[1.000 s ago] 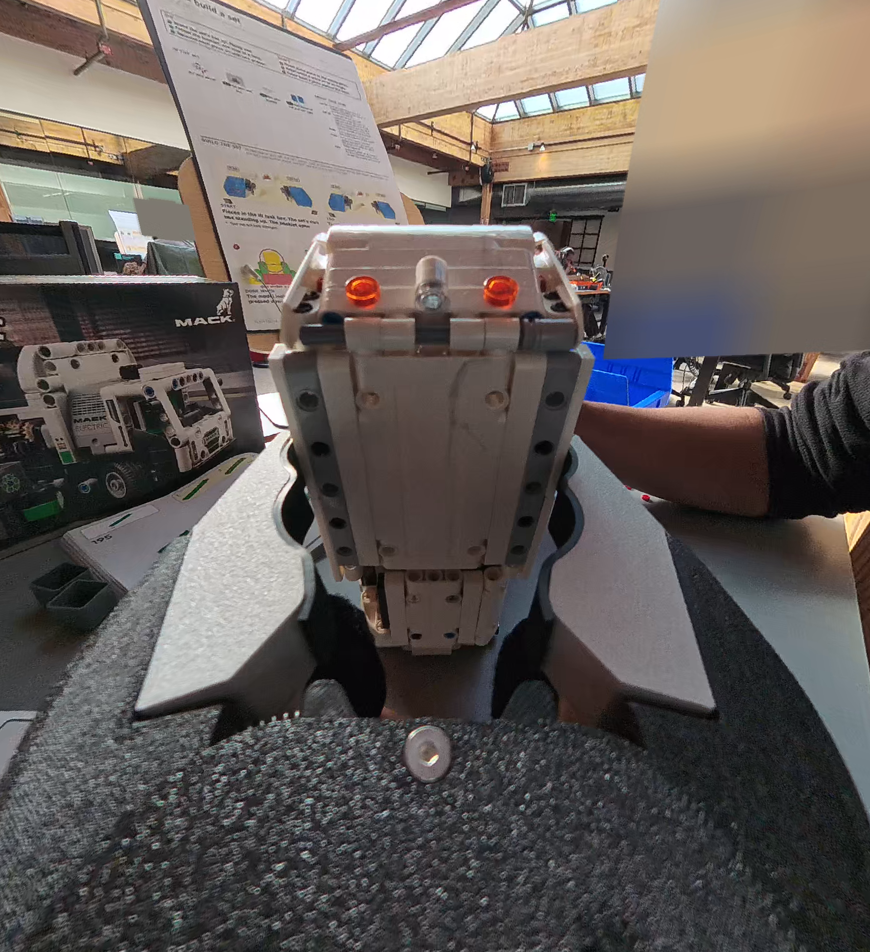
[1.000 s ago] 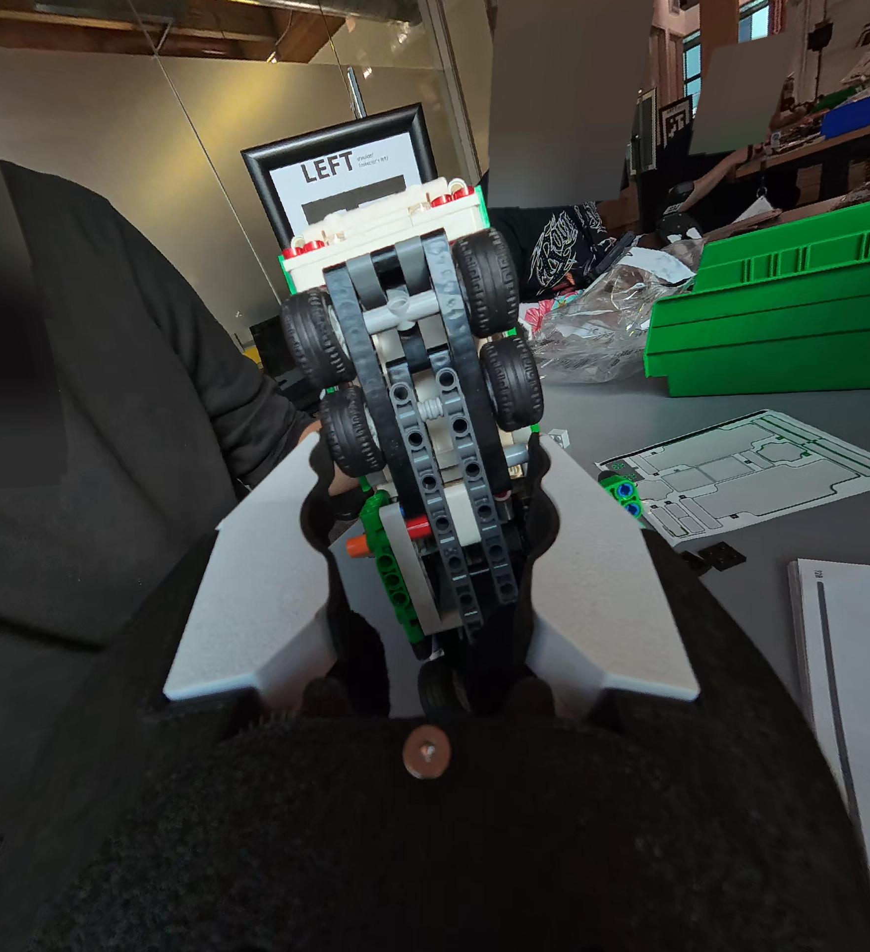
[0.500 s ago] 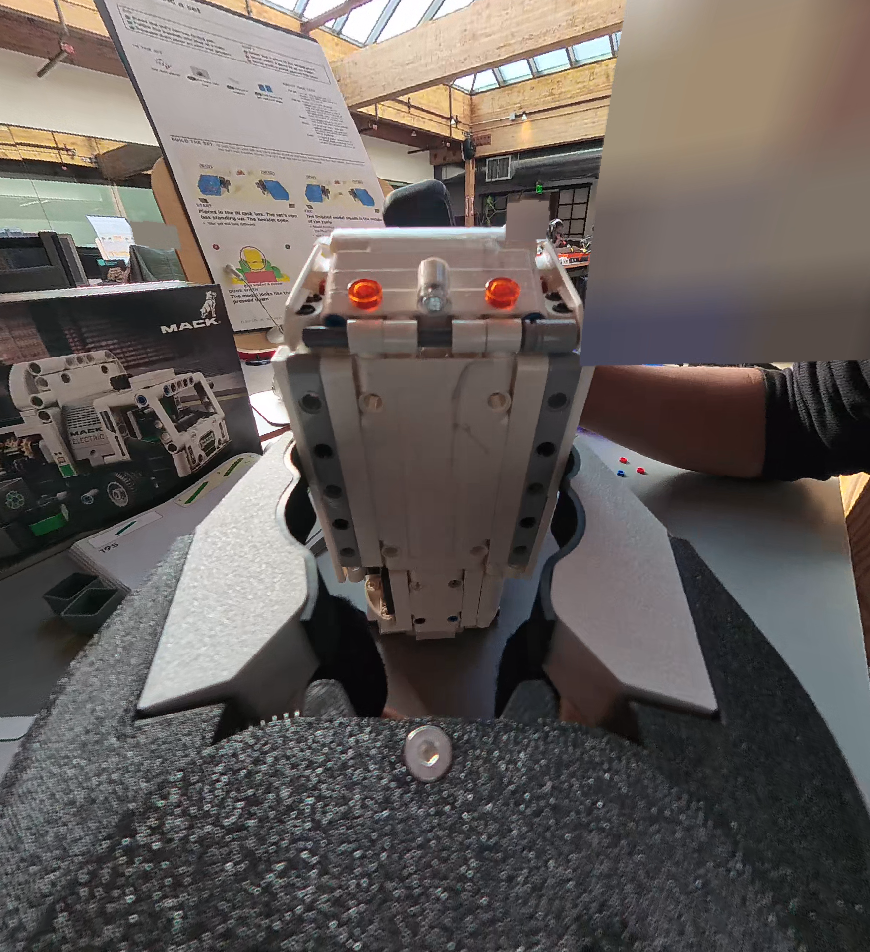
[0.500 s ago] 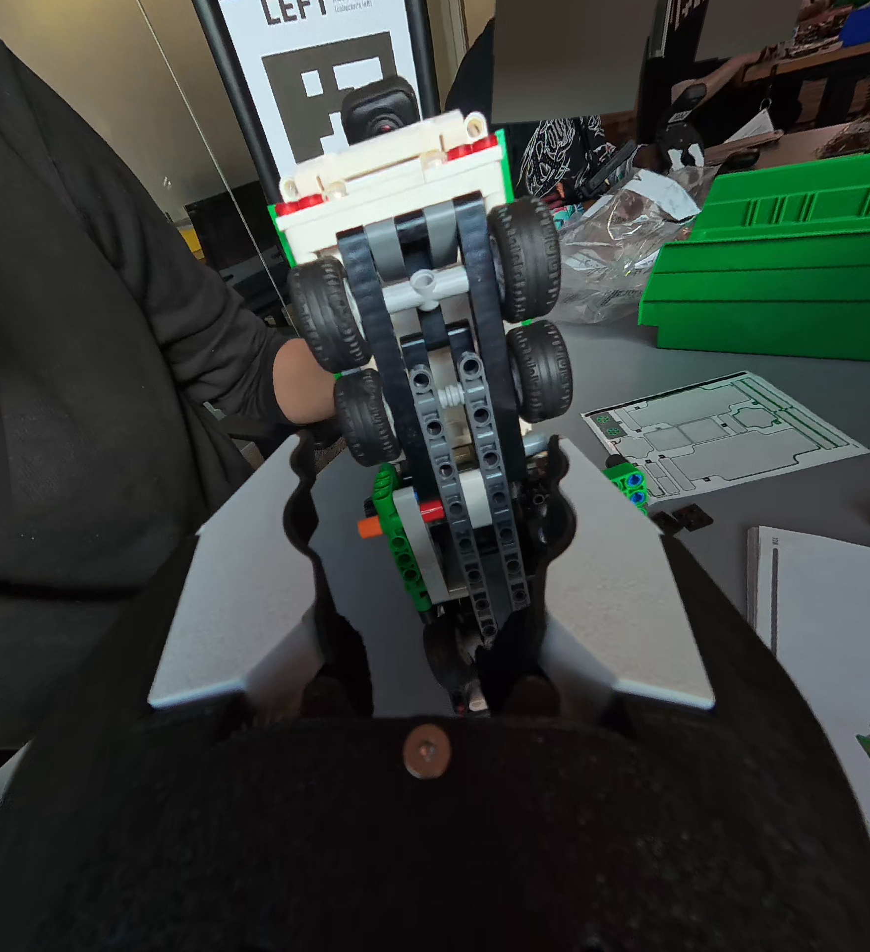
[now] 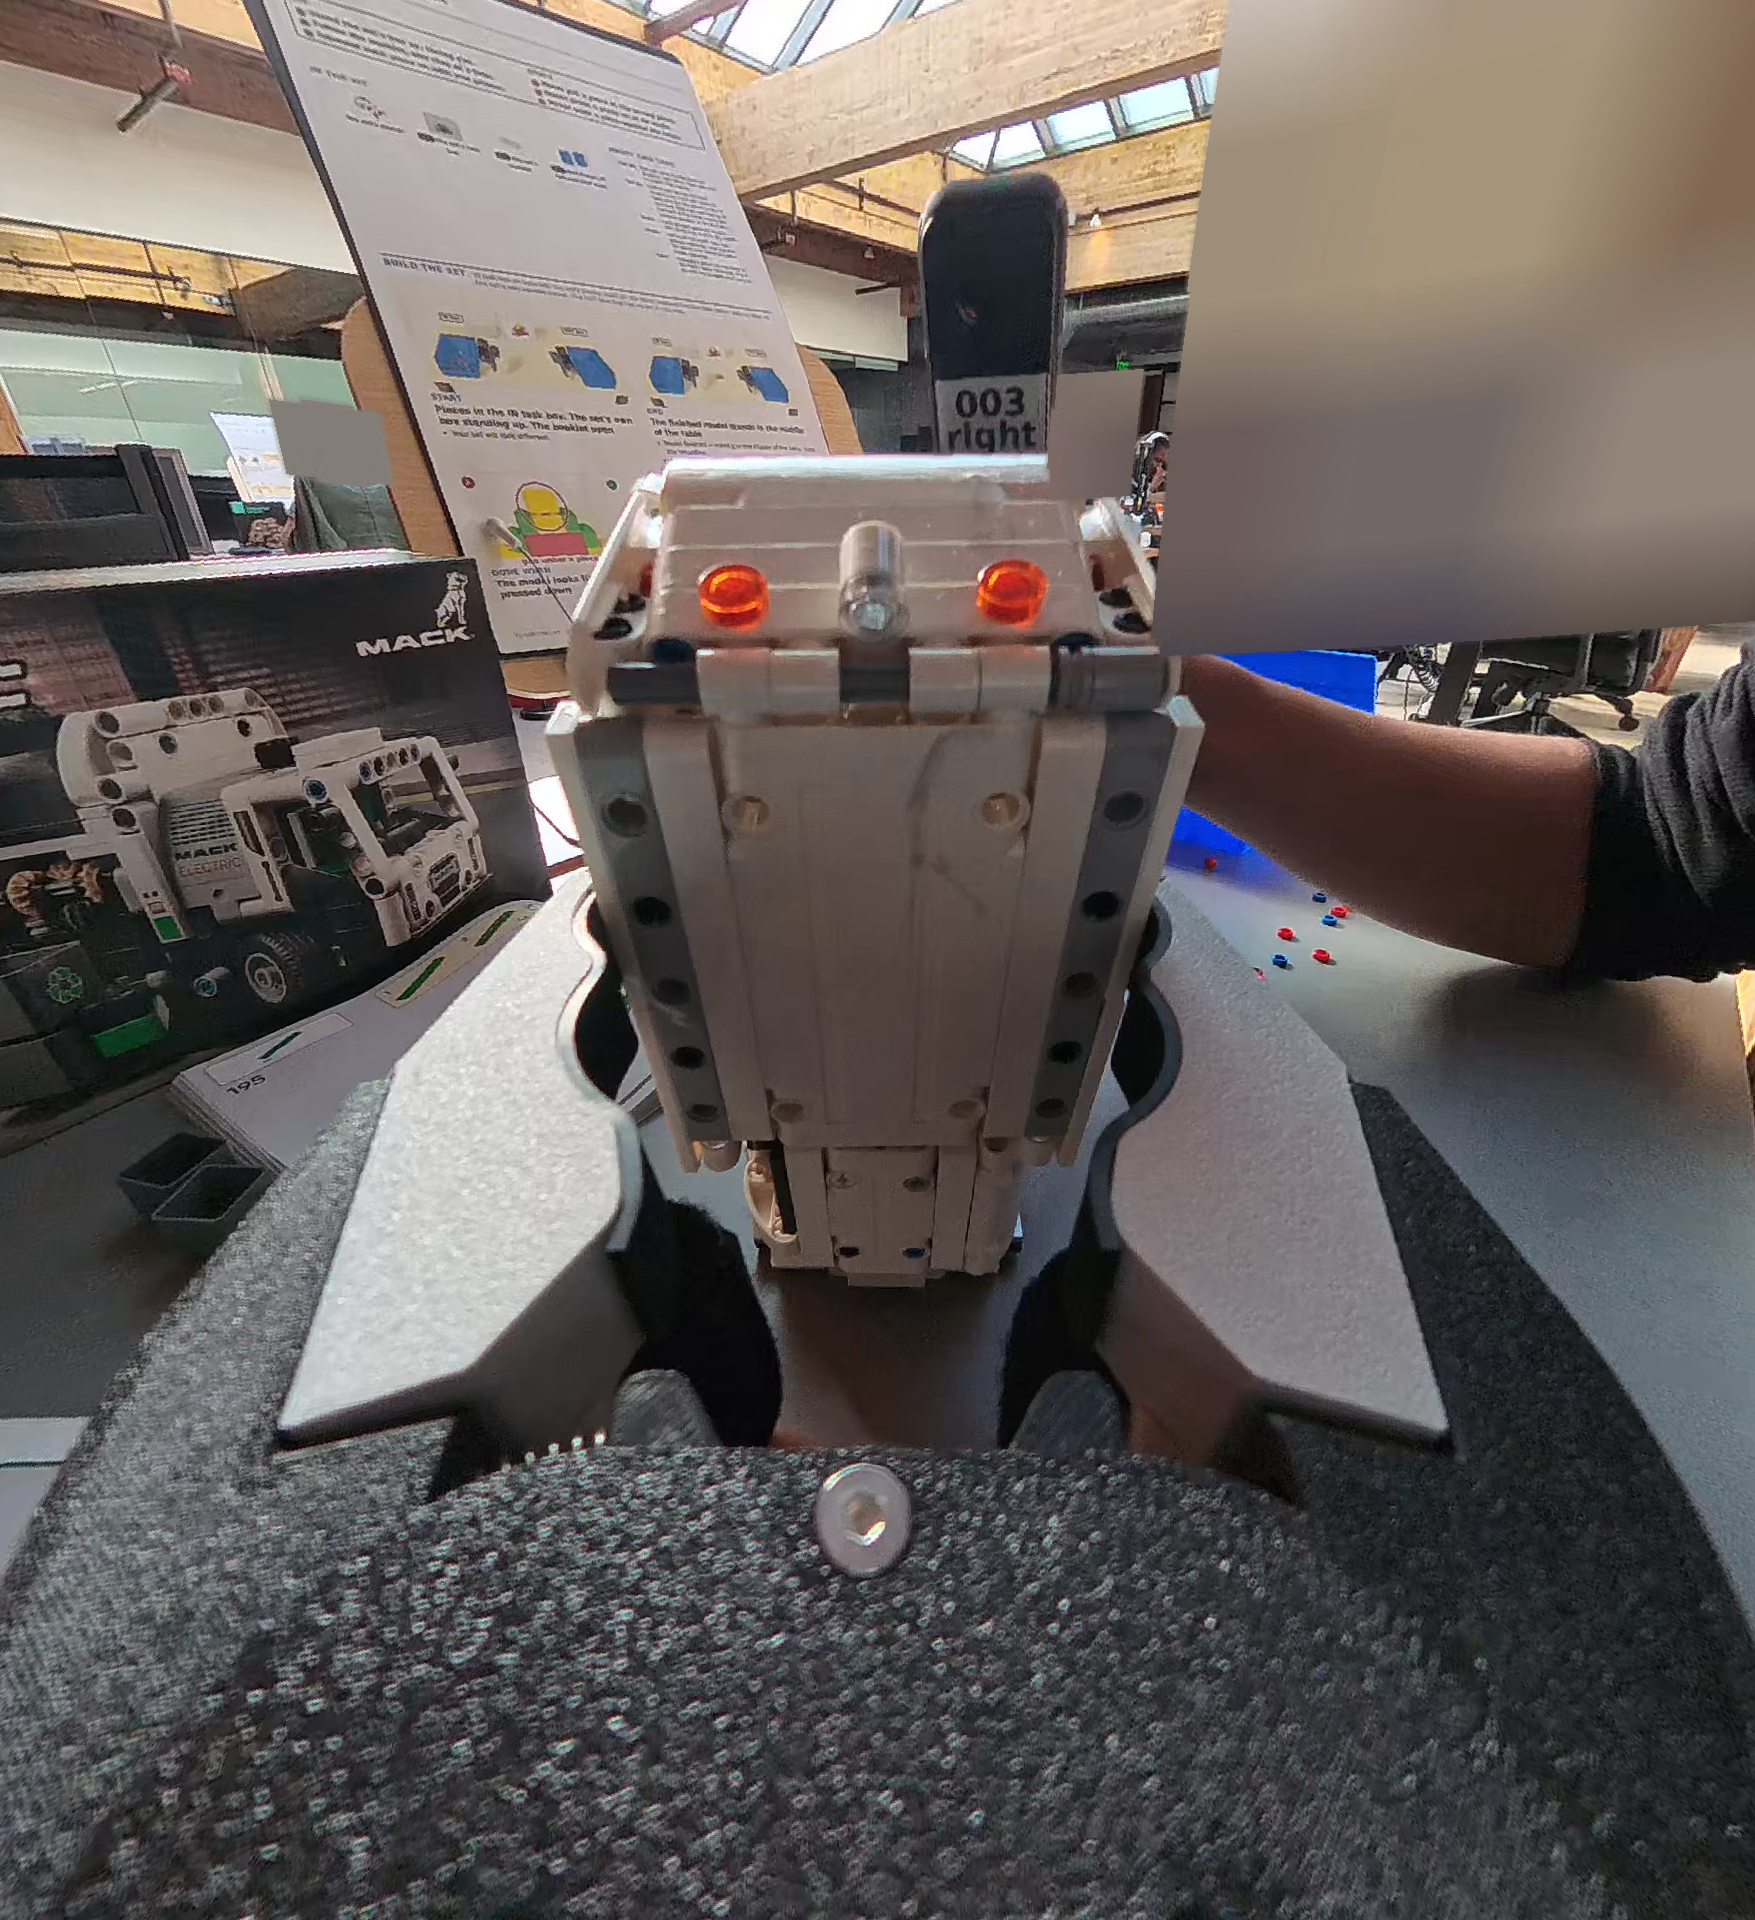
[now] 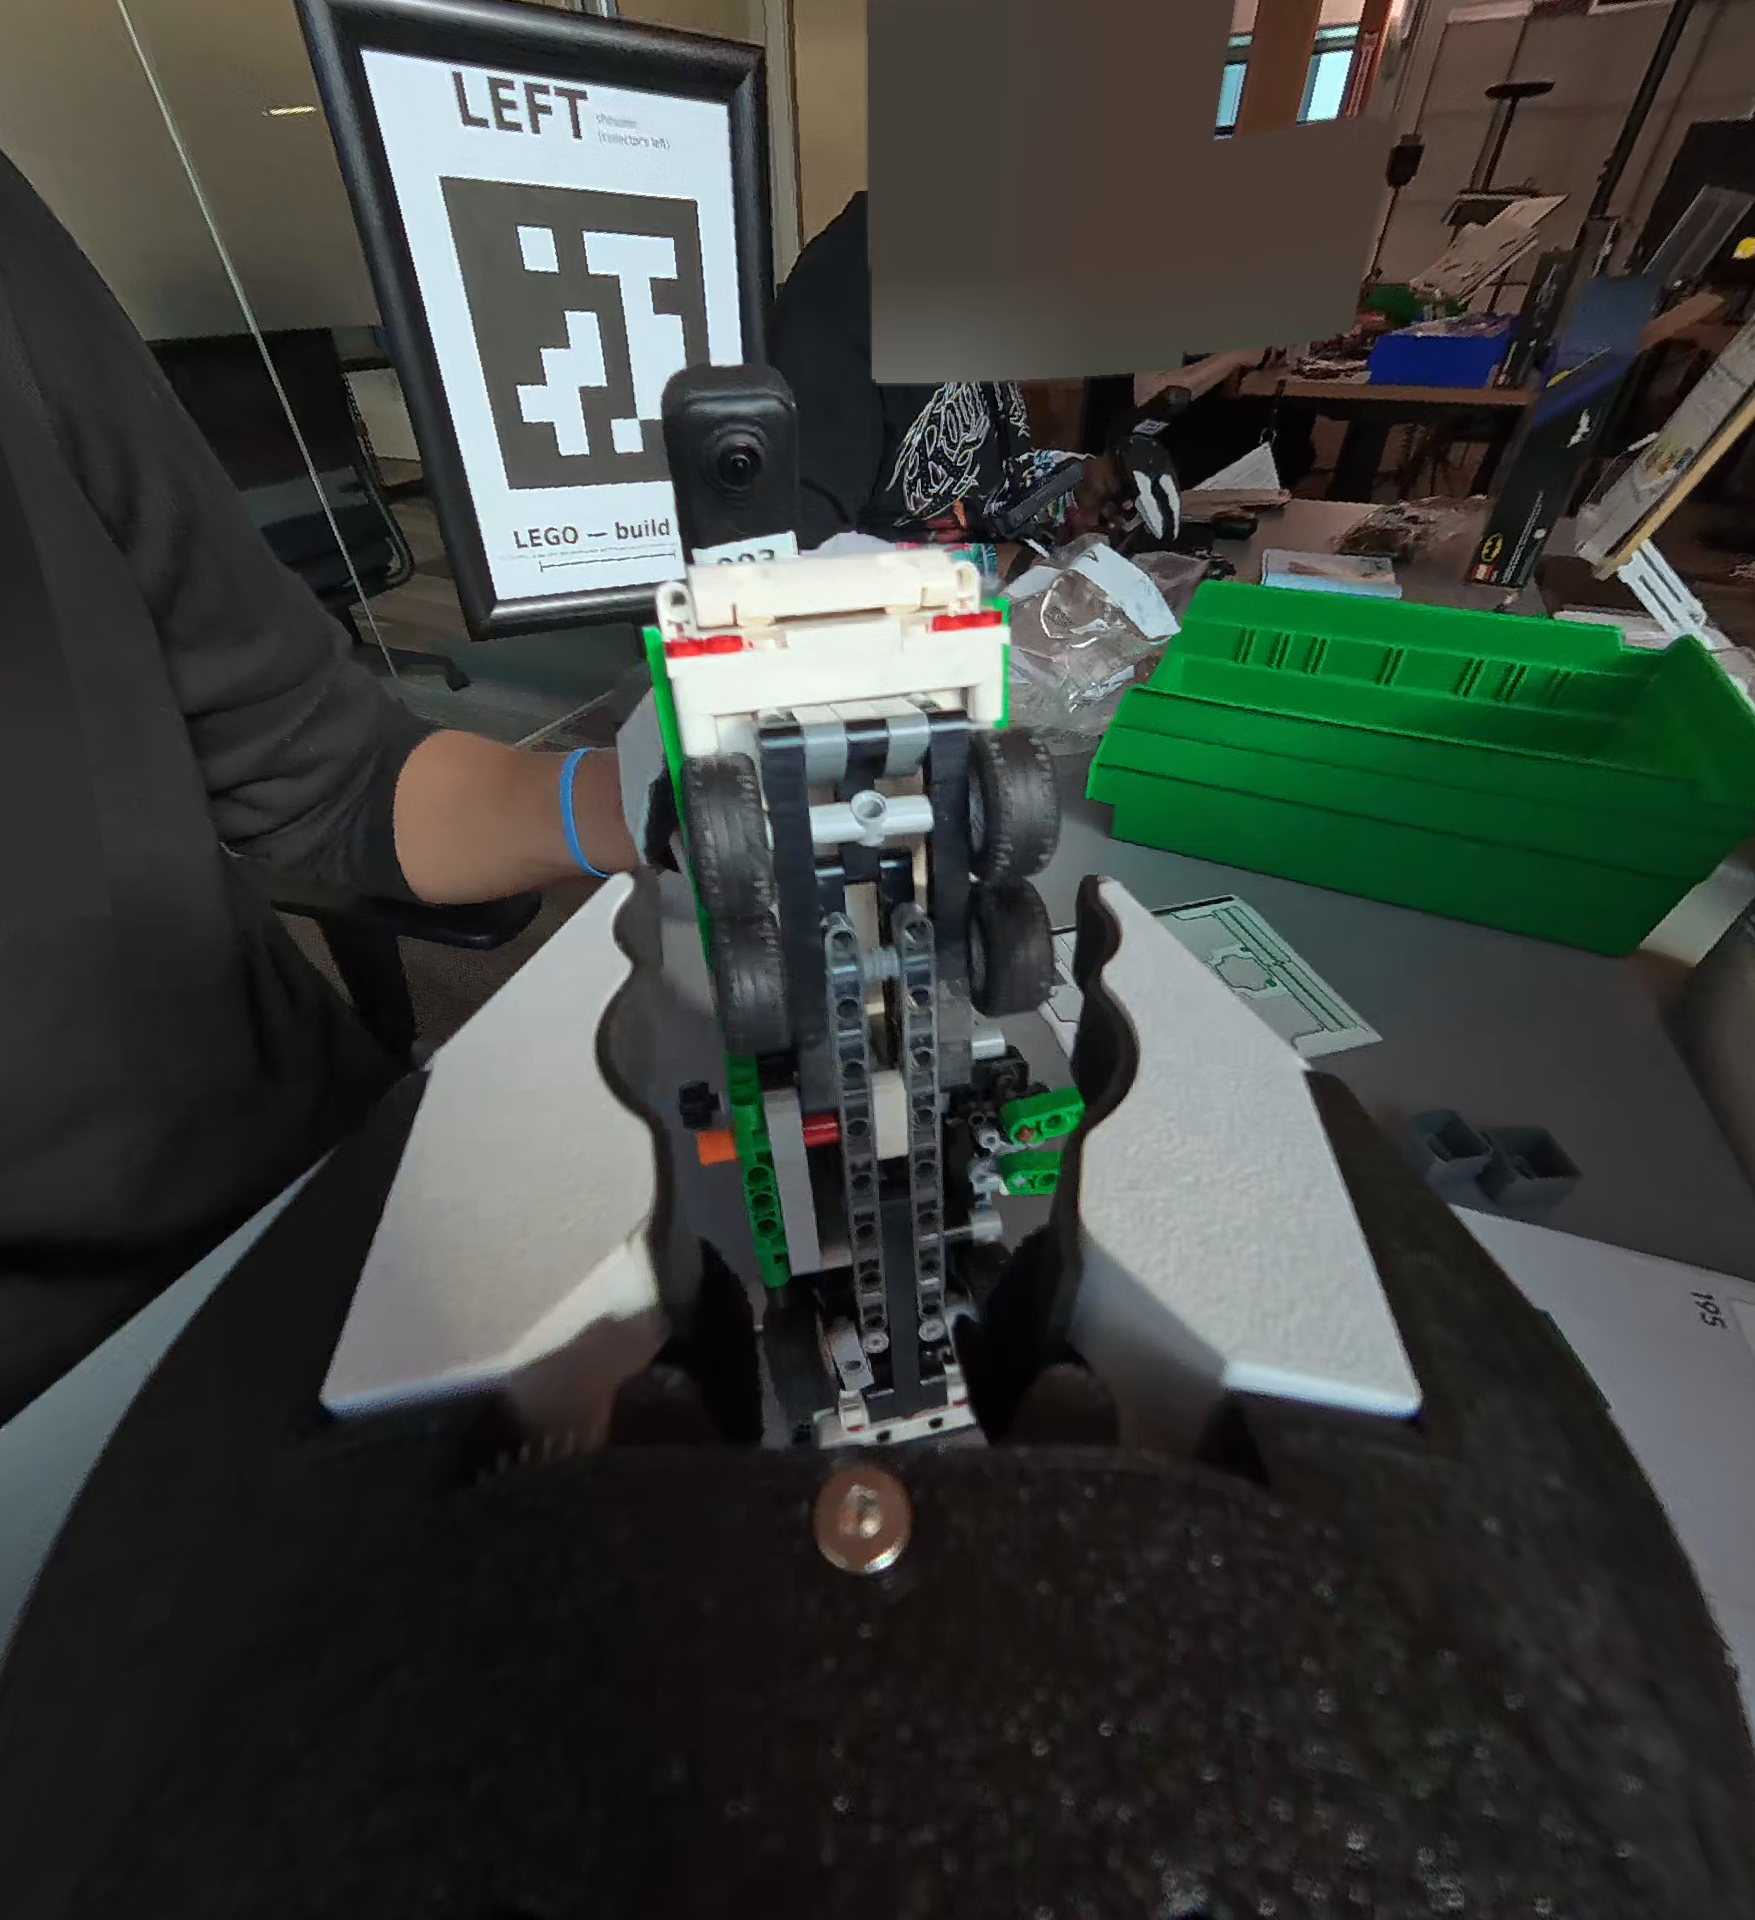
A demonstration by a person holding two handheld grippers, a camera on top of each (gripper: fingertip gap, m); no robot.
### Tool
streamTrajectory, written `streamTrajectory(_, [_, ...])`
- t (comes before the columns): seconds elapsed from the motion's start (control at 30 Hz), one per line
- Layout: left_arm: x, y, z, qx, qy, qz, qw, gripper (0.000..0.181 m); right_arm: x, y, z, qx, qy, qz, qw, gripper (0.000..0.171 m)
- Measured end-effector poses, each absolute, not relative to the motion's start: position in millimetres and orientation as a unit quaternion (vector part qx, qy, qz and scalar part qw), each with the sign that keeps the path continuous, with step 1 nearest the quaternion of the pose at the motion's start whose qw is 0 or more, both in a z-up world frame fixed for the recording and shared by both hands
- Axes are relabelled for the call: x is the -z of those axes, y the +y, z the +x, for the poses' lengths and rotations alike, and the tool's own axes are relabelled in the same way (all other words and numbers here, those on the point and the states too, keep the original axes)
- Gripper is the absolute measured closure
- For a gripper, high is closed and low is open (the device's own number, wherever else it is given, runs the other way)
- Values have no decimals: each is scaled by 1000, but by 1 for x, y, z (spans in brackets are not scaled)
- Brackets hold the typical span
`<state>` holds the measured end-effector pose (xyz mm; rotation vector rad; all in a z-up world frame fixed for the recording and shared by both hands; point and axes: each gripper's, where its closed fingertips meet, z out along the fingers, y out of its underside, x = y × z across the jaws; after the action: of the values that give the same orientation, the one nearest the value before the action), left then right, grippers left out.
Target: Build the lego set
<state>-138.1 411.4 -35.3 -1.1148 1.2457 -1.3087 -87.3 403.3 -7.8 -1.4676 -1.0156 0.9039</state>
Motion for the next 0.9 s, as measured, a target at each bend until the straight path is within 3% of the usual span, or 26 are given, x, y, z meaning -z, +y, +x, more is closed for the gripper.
streamTrajectory(0.1, [35, 412, -136, 538, 515, -458, 486, 89, 1, 400, -95, -359, -436, -626, 538, 102])
streamTrajectory(0.23, [36, 411, -136, 537, 518, -458, 483, 89, -11, 398, -104, -365, -419, -630, 543, 97])
streamTrajectory(0.43, [34, 411, -133, 539, 504, -463, 490, 89, -19, 402, -105, -287, -387, -669, 566, 117])
streamTrajectory(0.53, [35, 409, -131, 539, 503, -463, 492, 89, -16, 393, -110, -282, -360, -690, 561, 113])
streamTrajectory(0.77, [35, 405, -128, 536, 513, -459, 489, 89, 7, 386, -122, -217, -329, -728, 561, 76])
streamTrajectory(0.9, [36, 405, -126, 526, 517, -467, 487, 89, 4, 391, -125, -182, -277, -724, 604, 74])
